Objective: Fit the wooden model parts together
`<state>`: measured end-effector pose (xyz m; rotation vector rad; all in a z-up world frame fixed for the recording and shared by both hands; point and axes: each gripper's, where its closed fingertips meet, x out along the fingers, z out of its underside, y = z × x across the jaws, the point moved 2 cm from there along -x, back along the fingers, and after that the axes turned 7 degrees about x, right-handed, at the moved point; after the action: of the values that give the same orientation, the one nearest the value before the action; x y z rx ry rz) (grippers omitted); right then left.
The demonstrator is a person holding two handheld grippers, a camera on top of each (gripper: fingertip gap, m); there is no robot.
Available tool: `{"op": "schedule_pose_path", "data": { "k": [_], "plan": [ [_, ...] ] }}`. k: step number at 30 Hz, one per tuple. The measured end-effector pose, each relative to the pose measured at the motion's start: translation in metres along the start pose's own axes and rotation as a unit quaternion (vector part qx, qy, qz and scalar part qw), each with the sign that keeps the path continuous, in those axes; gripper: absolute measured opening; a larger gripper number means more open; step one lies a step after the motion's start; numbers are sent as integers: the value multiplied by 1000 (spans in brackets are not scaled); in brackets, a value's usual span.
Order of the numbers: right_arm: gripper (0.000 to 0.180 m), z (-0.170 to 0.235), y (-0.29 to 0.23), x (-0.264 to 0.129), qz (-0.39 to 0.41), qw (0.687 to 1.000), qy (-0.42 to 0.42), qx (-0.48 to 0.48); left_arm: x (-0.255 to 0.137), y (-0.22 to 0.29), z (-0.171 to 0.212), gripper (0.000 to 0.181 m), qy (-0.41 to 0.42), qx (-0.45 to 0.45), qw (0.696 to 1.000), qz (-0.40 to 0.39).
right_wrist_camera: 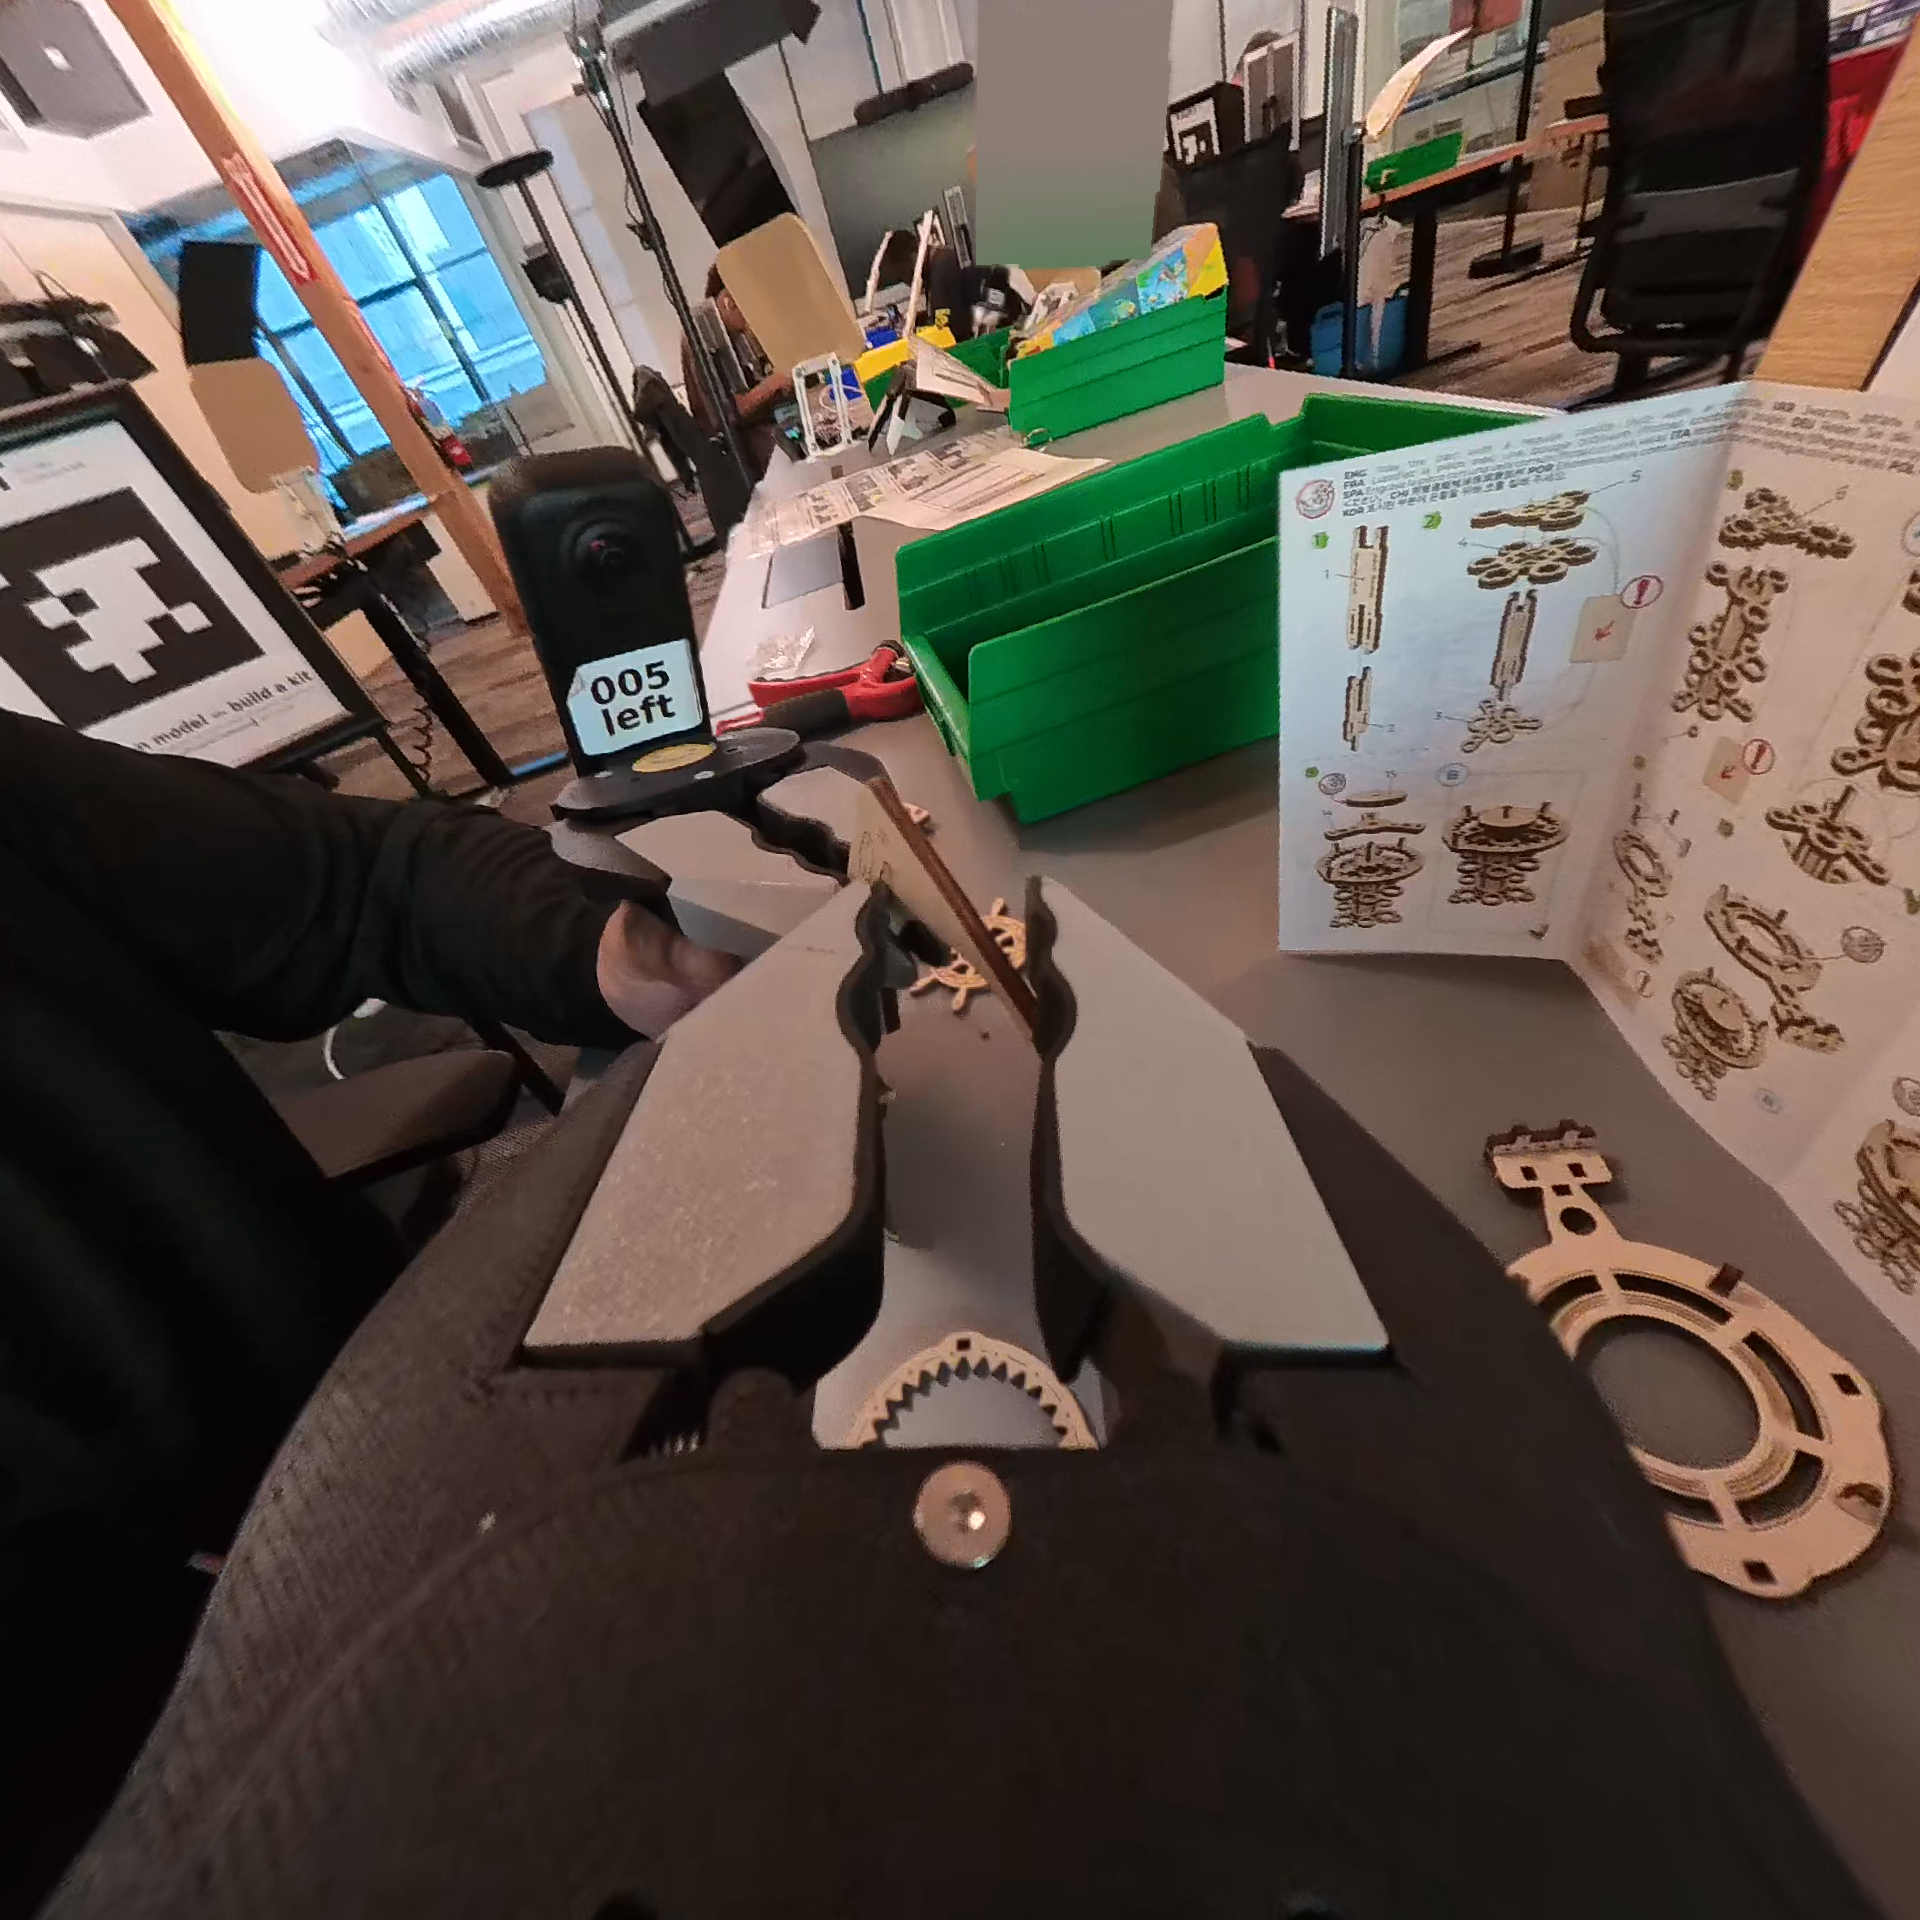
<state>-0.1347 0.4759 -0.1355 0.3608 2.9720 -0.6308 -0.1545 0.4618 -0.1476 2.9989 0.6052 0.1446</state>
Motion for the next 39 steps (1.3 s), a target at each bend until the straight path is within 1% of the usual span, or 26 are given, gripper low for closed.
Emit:
{"op": "schedule_pose_path", "data": {
  "k": [10,17,26,39],
  "plan": [
    [21,2,2,0,-4,1000,1,0,0,-1,1,0,-1,-6,1000,-3],
    [18,2,5,2,-22,998,10,49,0,-4,3,0,-3,-5,1000,-20],
    [11,1,3,4,16,999,9,48,-3,-7,3,2,-8,12,998,-56],
    [8,2,9,10,72,997,18,34,-3,-18,8,6,-17,12,996,-81]
  ]
}}
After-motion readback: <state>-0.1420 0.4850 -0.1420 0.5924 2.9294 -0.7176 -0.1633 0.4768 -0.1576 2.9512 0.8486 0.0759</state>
